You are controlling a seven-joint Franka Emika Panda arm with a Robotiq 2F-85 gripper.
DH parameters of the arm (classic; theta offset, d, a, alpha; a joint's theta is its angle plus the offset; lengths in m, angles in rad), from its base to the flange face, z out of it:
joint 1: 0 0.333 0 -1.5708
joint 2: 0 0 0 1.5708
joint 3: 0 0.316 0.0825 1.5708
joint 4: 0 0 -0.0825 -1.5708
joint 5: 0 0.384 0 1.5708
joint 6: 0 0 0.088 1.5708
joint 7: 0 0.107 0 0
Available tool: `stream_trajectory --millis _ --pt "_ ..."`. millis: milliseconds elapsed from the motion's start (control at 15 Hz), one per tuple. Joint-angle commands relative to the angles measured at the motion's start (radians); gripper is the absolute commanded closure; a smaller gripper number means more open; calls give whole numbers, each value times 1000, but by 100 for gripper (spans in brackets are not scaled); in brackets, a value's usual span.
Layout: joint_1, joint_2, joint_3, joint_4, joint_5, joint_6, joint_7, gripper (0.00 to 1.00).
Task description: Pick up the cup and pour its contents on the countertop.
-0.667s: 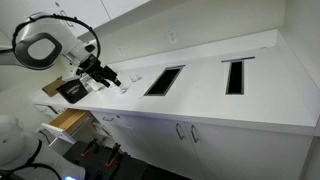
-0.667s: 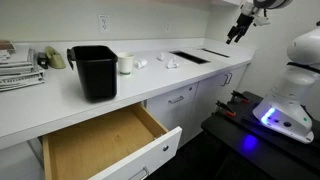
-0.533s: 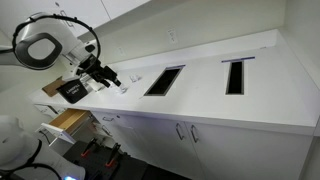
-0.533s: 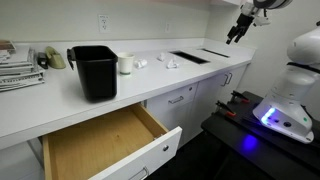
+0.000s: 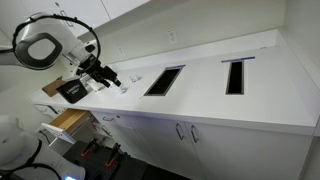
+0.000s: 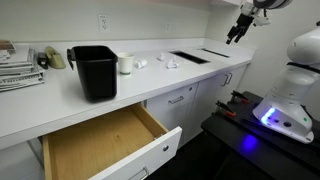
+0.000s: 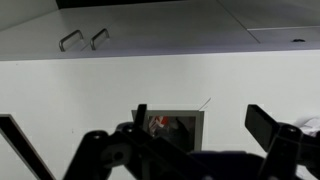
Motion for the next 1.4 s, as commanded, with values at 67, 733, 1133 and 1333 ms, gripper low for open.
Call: stream_trajectory --millis 67,733,1133,1333 --pt "73 -20 15 3 100 -30 -11 0" --pt "439 -27 282 16 468 65 175 0" --pt "489 3 390 30 483 109 282 0" --pt "489 12 386 35 484 110 282 0"
